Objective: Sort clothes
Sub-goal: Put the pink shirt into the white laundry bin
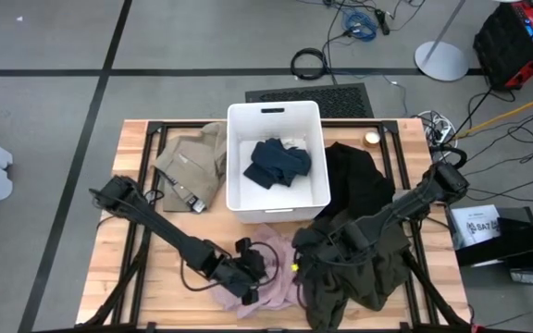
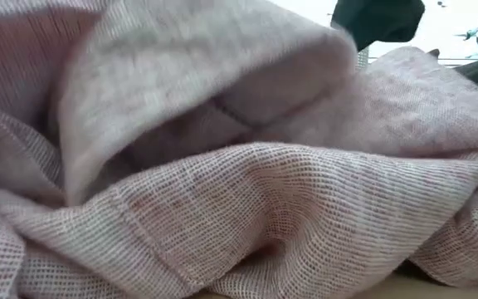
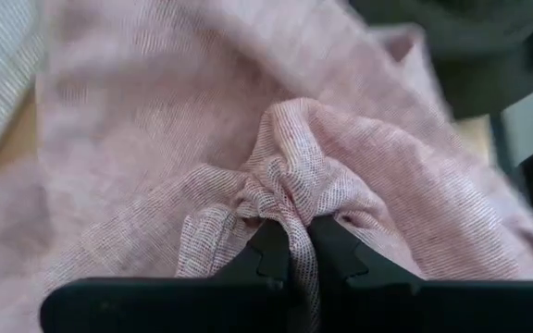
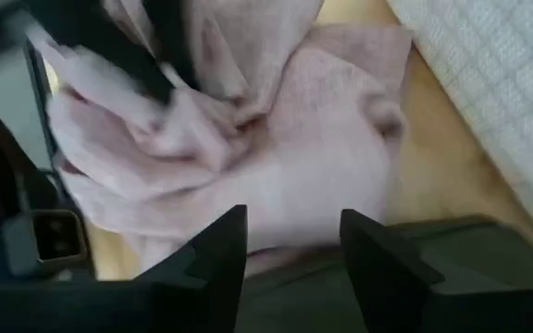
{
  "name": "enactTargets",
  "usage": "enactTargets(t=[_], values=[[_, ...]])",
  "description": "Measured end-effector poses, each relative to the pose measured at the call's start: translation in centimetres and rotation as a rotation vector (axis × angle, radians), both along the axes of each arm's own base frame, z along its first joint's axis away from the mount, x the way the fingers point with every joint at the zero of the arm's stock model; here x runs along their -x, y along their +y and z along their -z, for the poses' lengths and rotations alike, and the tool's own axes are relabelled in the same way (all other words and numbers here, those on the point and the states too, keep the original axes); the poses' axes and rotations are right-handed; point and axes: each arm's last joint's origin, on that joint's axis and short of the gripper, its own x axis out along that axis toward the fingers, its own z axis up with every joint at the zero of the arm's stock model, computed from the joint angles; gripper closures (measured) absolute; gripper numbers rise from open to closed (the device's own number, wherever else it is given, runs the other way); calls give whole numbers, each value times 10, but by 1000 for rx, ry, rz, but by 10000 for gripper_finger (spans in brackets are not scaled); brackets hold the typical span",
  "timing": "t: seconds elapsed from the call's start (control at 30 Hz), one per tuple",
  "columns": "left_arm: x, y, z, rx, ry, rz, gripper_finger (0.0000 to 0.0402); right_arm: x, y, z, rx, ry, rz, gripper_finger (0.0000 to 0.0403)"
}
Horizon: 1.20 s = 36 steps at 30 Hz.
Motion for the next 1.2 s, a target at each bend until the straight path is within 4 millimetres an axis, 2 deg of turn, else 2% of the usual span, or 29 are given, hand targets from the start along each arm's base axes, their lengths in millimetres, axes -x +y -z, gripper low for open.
enactTargets(t=[0.13,0.23,0.5,0.67,0.83,0.97,1.07,1.2], values=[[-6,-2,22,-36,26,7,382,-3,7,1,-56,-39,67,244],[-9,-4,30,-44,26,13,382,-13,8,13,-50,-35,46,240],[-9,-2,25,-106,-2,31,382,-37,10,55,-70,54,-38,197],[-9,-2,25,-154,-5,59,382,-50,6,74,-36,57,-84,166],[-10,0,25,-158,-2,57,382,-65,10,84,-41,-34,-128,133],[-11,2,25,-159,0,54,380,-66,11,89,-21,-33,-140,111],[-11,2,26,-174,4,83,364,-64,8,92,26,-5,-121,103],[-9,-1,26,-219,5,127,305,-63,8,92,36,7,-118,101]])
